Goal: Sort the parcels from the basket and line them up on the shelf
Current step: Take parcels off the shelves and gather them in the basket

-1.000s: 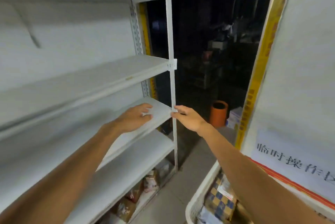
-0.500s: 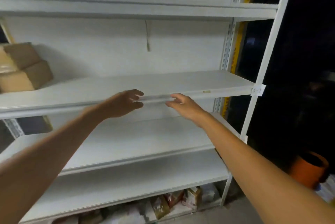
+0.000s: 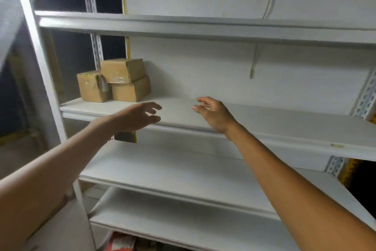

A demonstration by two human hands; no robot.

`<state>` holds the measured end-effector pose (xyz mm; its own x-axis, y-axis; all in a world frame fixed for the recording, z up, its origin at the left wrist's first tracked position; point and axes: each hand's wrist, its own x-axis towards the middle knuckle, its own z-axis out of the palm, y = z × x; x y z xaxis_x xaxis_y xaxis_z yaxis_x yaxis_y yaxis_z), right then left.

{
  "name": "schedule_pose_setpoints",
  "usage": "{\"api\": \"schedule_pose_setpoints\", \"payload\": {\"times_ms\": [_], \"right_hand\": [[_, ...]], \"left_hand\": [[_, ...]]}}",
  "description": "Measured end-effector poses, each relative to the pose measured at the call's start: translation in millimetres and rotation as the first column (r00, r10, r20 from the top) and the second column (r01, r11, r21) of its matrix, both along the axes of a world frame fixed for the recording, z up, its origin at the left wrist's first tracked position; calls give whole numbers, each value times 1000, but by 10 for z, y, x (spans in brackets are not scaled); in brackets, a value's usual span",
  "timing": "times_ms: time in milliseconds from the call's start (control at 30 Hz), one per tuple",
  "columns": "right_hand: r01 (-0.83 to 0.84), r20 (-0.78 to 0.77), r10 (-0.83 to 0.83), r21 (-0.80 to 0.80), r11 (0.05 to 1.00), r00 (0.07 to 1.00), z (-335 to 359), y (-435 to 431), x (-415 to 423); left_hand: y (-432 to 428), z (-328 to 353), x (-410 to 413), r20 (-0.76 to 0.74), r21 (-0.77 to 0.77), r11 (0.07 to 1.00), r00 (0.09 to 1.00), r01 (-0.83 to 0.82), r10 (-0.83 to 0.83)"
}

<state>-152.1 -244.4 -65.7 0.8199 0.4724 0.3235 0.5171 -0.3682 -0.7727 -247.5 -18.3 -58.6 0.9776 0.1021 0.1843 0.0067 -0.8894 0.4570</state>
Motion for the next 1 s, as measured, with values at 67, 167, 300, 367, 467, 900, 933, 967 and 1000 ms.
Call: {"api": "schedule_pose_setpoints", "payload": {"times_ms": [67,167,300,367,467,900,933,967,1000], "right_hand": [[-37,43,36,32,999,998,-7,259,62],[-106,32,105,26,994,994,-26,659,203],[-160,15,159,6,987,987,-52,1154,421],[-179,2,180,-12,984,984,-84,1363,557],[-206,-24,205,-42,978,978,-112,1629,817],[-285,-121,280,-24,958,952,-55,2433,2022],[-293,-126,288,-26,956,949,-48,2512,2075],[-299,-131,292,-30,954,947,-41,2593,2126],[-300,-135,293,-29,954,946,-34,2677,2175]], "left_hand": [[240,8,-30,16,4,999,999,-34,34],[582,35,-56,55,-1,997,996,-71,71],[982,32,27,28,-17,990,990,-138,138],[1148,13,117,26,-38,985,985,-170,171],[1360,16,281,47,-45,975,974,-218,220],[2376,200,904,19,-42,933,933,-358,359],[2447,200,965,11,-48,933,934,-357,358],[2515,203,1026,12,-50,933,934,-356,357],[2581,204,1086,23,-54,933,934,-355,357]]}}
